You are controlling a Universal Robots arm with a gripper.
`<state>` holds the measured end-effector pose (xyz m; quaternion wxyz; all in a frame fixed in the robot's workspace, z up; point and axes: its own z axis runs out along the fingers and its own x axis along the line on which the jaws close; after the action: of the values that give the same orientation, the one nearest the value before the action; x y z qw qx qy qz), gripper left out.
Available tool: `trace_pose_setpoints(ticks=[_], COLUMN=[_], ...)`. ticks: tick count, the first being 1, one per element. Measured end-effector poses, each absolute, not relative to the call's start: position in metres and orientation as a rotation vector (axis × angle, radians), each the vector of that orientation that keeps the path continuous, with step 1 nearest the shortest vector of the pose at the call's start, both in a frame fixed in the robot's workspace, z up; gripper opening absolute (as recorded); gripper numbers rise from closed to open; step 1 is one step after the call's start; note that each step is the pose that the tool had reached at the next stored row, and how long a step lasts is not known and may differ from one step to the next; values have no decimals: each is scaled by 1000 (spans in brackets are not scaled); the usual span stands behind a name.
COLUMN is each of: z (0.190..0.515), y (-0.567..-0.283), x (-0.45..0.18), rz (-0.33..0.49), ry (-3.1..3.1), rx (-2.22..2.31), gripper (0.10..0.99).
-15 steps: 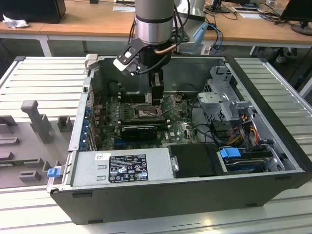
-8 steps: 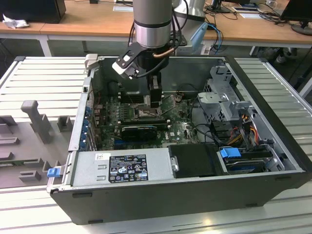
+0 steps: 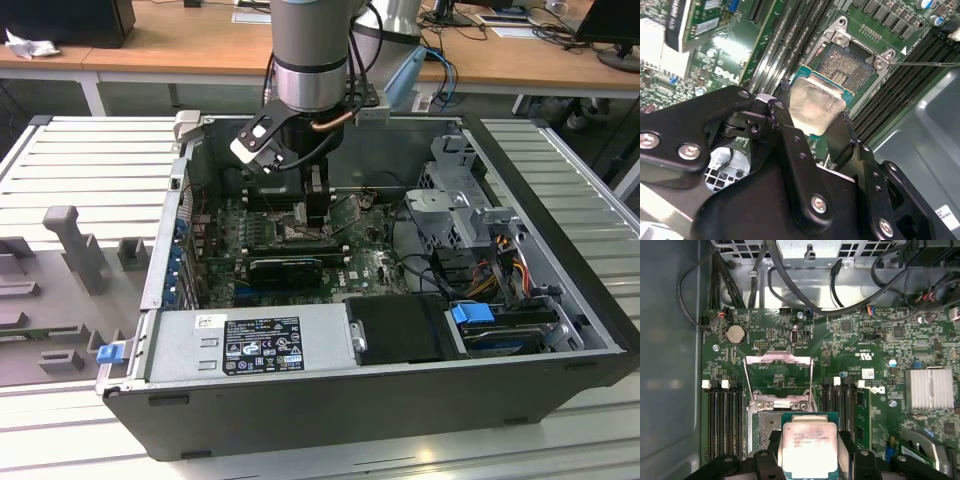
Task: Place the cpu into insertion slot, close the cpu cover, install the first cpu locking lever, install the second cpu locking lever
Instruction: 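Place the cpu into insertion slot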
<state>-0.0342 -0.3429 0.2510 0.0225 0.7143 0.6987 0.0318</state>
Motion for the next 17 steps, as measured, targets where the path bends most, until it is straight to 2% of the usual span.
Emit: trace_pose_setpoints(ticks=[17], z=[222], y=[-327], x=[-43], rz=[103], ry=[2170], rx=[2211], gripper=[529])
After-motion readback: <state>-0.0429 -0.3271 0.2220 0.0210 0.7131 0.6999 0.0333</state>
